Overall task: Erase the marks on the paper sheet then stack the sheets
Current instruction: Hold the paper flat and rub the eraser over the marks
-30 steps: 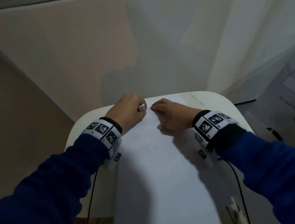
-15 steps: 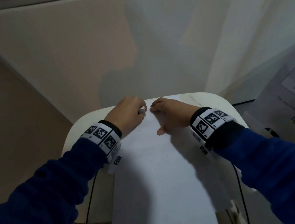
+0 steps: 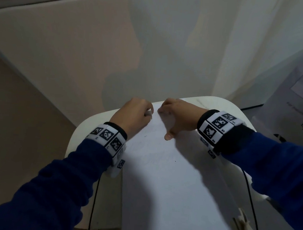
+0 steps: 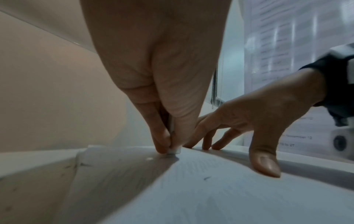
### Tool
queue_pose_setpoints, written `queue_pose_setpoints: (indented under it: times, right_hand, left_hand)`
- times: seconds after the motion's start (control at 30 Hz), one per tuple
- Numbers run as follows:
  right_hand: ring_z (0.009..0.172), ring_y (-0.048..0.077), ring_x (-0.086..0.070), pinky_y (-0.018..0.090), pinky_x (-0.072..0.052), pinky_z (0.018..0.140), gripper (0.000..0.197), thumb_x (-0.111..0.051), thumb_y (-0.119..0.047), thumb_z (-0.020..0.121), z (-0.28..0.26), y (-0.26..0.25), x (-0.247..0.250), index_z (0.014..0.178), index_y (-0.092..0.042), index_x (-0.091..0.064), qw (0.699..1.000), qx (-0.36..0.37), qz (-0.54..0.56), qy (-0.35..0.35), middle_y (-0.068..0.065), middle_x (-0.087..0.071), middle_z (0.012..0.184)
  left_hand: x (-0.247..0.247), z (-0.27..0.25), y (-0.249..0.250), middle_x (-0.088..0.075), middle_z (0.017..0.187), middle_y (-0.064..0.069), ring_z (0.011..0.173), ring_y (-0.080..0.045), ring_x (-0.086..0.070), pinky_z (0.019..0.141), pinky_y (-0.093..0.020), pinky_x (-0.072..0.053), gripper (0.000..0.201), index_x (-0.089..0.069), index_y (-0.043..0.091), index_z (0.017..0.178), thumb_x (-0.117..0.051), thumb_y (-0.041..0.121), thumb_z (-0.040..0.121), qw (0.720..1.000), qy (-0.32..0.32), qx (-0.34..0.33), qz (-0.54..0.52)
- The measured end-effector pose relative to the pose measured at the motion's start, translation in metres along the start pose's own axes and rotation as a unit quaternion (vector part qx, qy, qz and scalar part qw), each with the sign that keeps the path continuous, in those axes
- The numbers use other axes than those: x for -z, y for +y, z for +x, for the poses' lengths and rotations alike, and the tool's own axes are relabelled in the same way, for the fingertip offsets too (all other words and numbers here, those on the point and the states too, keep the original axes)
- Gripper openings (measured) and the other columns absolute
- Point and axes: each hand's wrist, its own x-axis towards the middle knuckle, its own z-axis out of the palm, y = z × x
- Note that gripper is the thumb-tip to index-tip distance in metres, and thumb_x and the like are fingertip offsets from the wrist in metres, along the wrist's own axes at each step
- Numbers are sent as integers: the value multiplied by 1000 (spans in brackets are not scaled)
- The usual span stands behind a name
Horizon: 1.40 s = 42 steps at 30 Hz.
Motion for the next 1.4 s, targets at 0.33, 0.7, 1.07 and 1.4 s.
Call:
queue_pose_setpoints:
  times: [0.33, 0.7, 1.07, 1.4]
  right_hand:
    - [128, 25, -42, 42, -39, 107, 90, -89, -47, 59, 0, 3, -4, 137, -18, -54, 1000, 14, 16, -4, 1, -43, 140]
    - [131, 24, -36, 43, -37, 109, 97, -87, -50, 61, 1, 8, -3, 144, -24, -45, 1000, 19, 15, -15, -2, -39, 142]
    - [131, 24, -35, 41, -35, 110, 97, -86, -51, 63, 1, 8, -4, 146, -25, -43, 999, 25, 12, -17, -3, -38, 143]
    - [130, 24, -36, 41, -36, 109, 95, -86, -49, 65, -2, 7, -4, 146, -26, -42, 1000, 22, 3, -19, -3, -37, 145]
  left_hand:
    - [0, 0, 5, -64, 72, -1, 69, -21, -63, 61, -33, -54, 16, -72, 18, 82, -58, 10, 84, 1000, -5, -4, 11]
    - [2, 0, 6, -67, 71, -1, 67, -18, -64, 66, -38, -57, 15, -73, 16, 82, -59, 12, 84, 1000, -28, 2, -10]
    - [0, 4, 3, -67, 71, -2, 66, -18, -64, 64, -40, -56, 16, -73, 16, 81, -57, 14, 83, 1000, -8, 4, -23]
    - [-2, 3, 3, -68, 75, -1, 69, -18, -63, 67, -39, -57, 16, -73, 17, 85, -57, 15, 86, 1000, 10, 10, -24]
